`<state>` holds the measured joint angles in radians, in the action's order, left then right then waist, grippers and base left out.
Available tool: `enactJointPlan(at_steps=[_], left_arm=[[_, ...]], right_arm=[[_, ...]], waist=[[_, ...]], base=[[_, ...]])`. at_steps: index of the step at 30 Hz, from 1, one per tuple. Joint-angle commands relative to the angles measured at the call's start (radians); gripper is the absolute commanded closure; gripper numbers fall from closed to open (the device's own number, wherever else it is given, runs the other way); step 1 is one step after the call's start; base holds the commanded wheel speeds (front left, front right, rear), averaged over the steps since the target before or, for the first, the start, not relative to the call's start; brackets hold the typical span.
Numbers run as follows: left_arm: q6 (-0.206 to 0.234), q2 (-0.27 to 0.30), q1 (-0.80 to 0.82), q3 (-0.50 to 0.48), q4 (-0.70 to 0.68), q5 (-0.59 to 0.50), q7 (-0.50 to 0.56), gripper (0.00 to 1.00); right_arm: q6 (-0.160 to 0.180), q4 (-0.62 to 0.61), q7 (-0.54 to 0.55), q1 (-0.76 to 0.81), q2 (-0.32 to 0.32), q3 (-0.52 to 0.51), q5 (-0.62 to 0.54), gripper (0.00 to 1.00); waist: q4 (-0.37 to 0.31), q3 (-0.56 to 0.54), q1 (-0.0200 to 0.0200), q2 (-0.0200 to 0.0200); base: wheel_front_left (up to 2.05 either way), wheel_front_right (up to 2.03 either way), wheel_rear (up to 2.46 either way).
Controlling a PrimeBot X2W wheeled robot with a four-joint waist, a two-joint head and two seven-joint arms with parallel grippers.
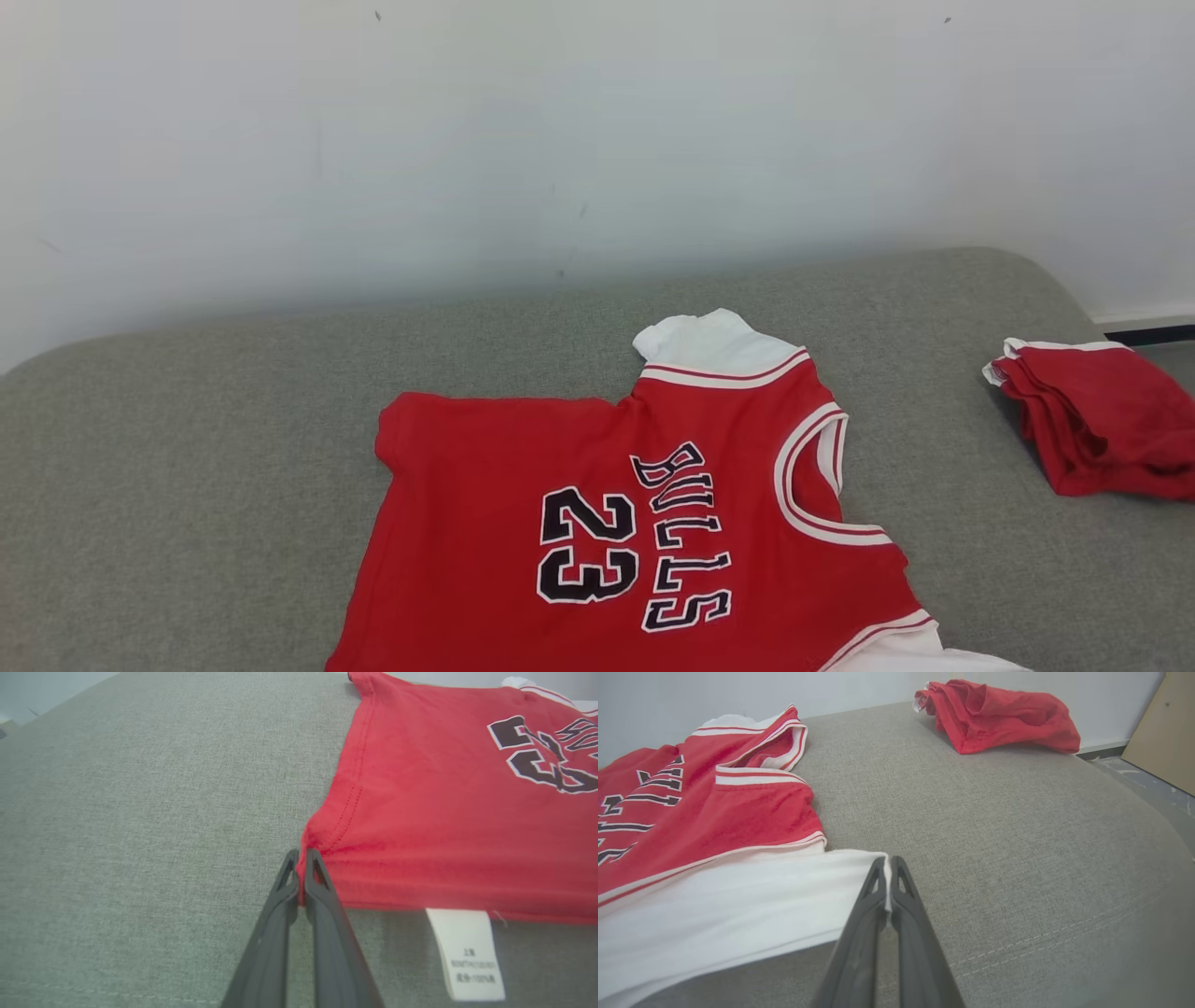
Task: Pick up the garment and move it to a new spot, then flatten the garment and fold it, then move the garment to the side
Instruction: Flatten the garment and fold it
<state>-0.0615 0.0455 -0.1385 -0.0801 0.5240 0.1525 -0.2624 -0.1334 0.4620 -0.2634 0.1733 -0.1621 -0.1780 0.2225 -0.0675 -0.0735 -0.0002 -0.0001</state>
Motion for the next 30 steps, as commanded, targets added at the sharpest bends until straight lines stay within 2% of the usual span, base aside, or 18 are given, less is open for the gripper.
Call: enactJointPlan(at_steps=[1,7,11,24,30], left_arm=[[0.002,0.01,-0.003,-0.01,-0.02,-0.001,-0.003,1.0],[-0.014,0.008,0.044,0.002,-0.103,0.012,-0.003,1.0],[-0.017,0.008,0.093,0.011,-0.129,-0.002,-0.003,1.0],[-0.017,0.008,0.283,0.028,-0.037,-0.036,-0.003,1.0],[-0.016,0.008,0.339,0.04,-0.006,-0.048,-0.003,1.0]], right_arm=[[0.006,-0.019,-0.001,0.001,-0.006,-0.003,0.005,1.0],[0.005,-0.135,-0.001,-0.055,-0.023,0.013,0.018,1.0],[0.005,-0.158,-0.001,-0.114,-0.035,0.028,0.03,1.0],[0.005,0.021,-0.001,-0.366,-0.076,0.087,-0.001,1.0],[0.005,0.084,-0.001,-0.431,-0.092,0.093,-0.009,1.0]], waist=[[0.005,0.005,0.0002,0.0001],[0.01,0.032,0.0002,0.0001],[0.014,0.049,0.0002,0.0001],[0.031,0.155,0.0002,0.0001],[0.04,0.206,0.0002,0.0001]], base=[[0.0,0.0,0.0],[0.0,0.0,0.0],[0.0,0.0,0.0],[0.0,0.0,0.0],[0.0,0.0,0.0]])
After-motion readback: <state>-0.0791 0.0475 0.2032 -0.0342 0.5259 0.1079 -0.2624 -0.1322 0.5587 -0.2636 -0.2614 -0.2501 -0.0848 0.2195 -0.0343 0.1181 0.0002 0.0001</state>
